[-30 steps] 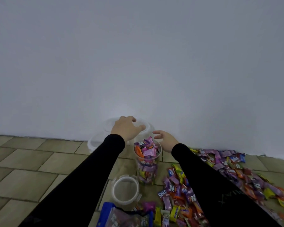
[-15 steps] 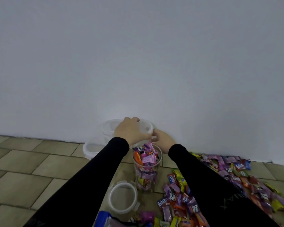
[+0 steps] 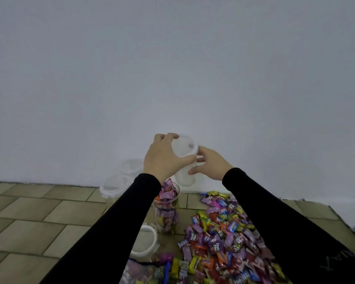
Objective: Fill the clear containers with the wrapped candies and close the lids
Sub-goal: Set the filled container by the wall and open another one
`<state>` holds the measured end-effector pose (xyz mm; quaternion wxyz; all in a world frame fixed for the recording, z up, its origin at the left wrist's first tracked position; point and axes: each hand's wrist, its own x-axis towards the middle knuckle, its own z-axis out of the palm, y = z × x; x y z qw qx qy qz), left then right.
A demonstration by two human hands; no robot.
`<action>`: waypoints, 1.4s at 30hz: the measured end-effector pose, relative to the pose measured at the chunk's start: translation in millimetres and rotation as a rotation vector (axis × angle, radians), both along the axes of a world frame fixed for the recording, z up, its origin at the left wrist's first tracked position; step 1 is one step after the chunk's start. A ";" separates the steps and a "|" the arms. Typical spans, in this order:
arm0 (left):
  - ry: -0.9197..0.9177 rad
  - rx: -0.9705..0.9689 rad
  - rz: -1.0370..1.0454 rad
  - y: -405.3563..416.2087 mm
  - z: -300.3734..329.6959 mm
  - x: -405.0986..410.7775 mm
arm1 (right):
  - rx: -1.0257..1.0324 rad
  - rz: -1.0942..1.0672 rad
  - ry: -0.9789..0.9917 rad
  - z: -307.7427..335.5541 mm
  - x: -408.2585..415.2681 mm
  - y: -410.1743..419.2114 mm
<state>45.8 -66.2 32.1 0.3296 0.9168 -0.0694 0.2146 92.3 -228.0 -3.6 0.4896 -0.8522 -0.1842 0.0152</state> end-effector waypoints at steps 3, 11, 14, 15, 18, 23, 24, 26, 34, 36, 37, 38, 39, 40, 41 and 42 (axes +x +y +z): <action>-0.043 -0.068 -0.012 -18.8 0.8 -25.3 | -0.013 0.002 -0.041 7.6 -25.8 -19.7; -0.018 -0.210 -0.045 -98.8 -18.9 -96.8 | -0.048 0.043 -0.123 -5.4 -118.9 -87.2; 0.032 -0.240 -0.088 -139.2 -25.0 -123.3 | 0.035 -0.024 -0.092 -16.9 -154.0 -119.7; 0.041 -0.250 -0.108 -147.2 -27.0 -128.2 | 0.066 -0.047 -0.100 -19.6 -163.0 -125.4; 0.081 -0.239 -0.160 -176.3 -36.2 -147.8 | 0.175 -0.062 -0.108 -33.6 -192.0 -155.1; 0.182 -0.167 -0.225 -212.6 -54.4 -178.2 | 0.084 -0.080 -0.130 -63.5 -225.9 -201.9; 0.195 -0.128 -0.227 -219.5 -56.9 -184.6 | 0.070 -0.097 -0.111 -70.3 -231.3 -210.3; 0.217 -0.067 -0.219 -228.4 -62.0 -195.1 | 0.075 -0.116 -0.086 -79.5 -241.6 -220.5; 0.293 -0.002 -0.182 -259.2 -84.7 -232.5 | 0.080 -0.132 -0.078 -106.0 -280.6 -250.4; 0.291 -0.002 -0.179 -263.3 -91.9 -236.7 | 0.082 -0.137 -0.079 -111.3 -286.4 -255.6; 0.294 0.000 -0.182 -264.9 -95.1 -238.6 | 0.081 -0.133 -0.077 -113.8 -288.7 -257.6; 0.301 -0.001 -0.184 -266.1 -98.6 -240.0 | 0.080 -0.131 -0.067 -115.2 -291.0 -258.9; 0.307 -0.004 -0.183 -267.1 -101.5 -241.6 | 0.078 -0.130 -0.058 -117.0 -292.6 -260.2; 0.312 -0.006 -0.182 -268.0 -104.1 -242.8 | 0.083 -0.128 -0.045 -118.3 -294.1 -261.4; 0.309 -0.004 -0.180 -268.8 -105.8 -244.2 | 0.086 -0.128 -0.038 -118.7 -295.5 -261.9; 0.303 0.000 -0.177 -269.2 -106.5 -245.6 | 0.092 -0.132 -0.027 -119.3 -296.2 -262.2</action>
